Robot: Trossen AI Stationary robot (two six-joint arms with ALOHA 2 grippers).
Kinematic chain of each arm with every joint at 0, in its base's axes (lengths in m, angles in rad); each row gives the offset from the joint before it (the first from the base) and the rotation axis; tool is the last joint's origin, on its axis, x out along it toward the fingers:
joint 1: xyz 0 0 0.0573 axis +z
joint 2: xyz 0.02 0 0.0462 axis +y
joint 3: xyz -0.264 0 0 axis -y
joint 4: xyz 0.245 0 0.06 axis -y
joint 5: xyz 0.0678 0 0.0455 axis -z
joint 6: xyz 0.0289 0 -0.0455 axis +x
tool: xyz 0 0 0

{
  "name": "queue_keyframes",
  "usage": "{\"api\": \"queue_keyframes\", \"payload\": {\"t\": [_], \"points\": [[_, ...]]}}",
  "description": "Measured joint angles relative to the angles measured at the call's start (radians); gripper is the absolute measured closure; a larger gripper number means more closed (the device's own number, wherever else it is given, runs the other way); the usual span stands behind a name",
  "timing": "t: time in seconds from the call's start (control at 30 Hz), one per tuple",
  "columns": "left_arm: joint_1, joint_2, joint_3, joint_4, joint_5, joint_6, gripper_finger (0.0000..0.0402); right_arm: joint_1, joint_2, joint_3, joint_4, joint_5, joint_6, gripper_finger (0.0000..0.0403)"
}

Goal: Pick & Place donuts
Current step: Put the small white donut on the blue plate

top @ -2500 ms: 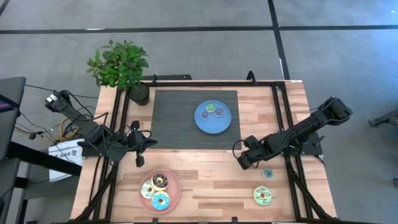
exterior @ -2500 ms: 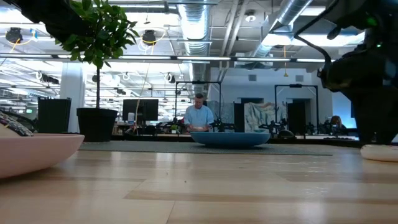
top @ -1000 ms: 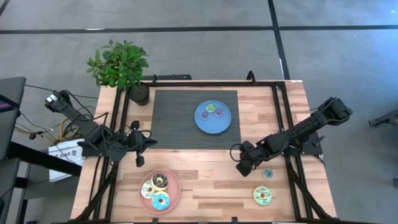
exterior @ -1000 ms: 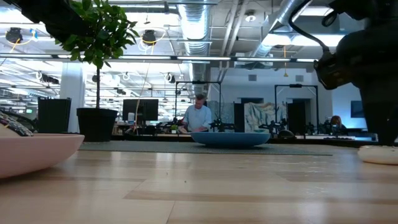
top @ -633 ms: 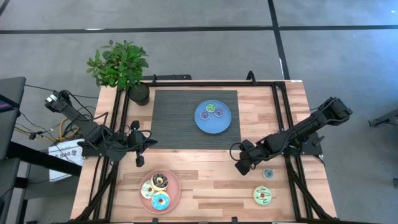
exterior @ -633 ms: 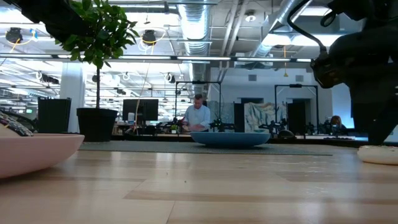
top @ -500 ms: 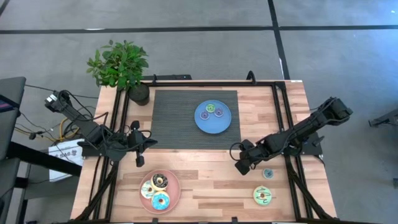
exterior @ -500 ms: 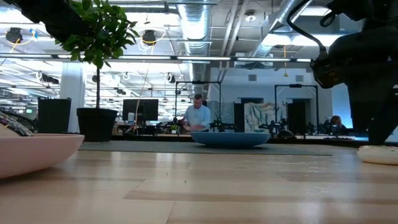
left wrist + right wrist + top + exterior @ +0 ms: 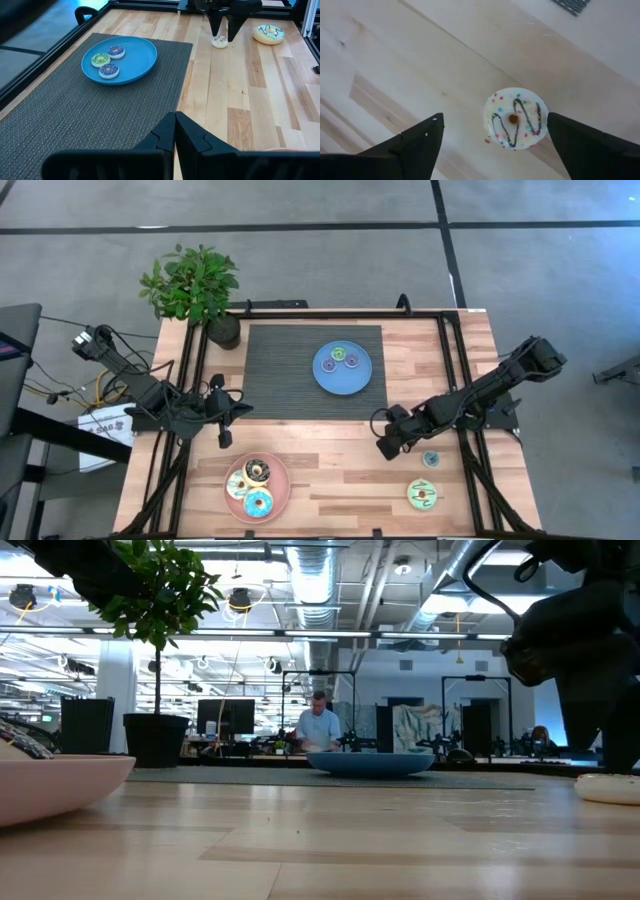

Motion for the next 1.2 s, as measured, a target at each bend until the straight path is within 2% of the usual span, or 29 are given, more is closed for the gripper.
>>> {"api": "queue_keyframes", "payload": {"t": [0.2, 0.4, 0.5, 0.63, 0.9, 1.07, 1.2], "points": [[0.000, 0.000, 0.000, 0.001, 0.000, -0.003, 0.0400, 0.025, 0.000, 0.000, -0.051, 0.010, 0.095, 0.0077], [0.000, 0.000, 0.000, 0.001, 0.000, -0.005, 0.0400, 0.071, 0.001, 0.000, -0.051, 0.082, 0.191, 0.0083], [0.000, 0.000, 0.000, 0.001, 0.000, -0.005, 0.0400, 0.080, 0.040, 0.004, -0.049, 0.087, 0.211, 0.0083], [0.000, 0.000, 0.000, 0.001, -0.001, -0.001, 0.0400, 0.092, 0.135, 0.045, -0.055, 0.081, 0.178, 0.0083], [0.000, 0.000, 0.000, 0.003, -0.008, -0.002, 0.0400, 0.093, 0.295, 0.207, -0.235, 0.118, 0.063, 0.0083], [0.000, 0.000, 0.000, 0.003, -0.008, -0.013, 0.0400, 0.090, 0.343, 0.264, -0.284, 0.129, 0.013, 0.0091], [0.000, 0.000, 0.000, 0.003, -0.008, -0.014, 0.0400, 0.090, 0.345, 0.269, -0.282, 0.130, 0.013, 0.0118]]}}
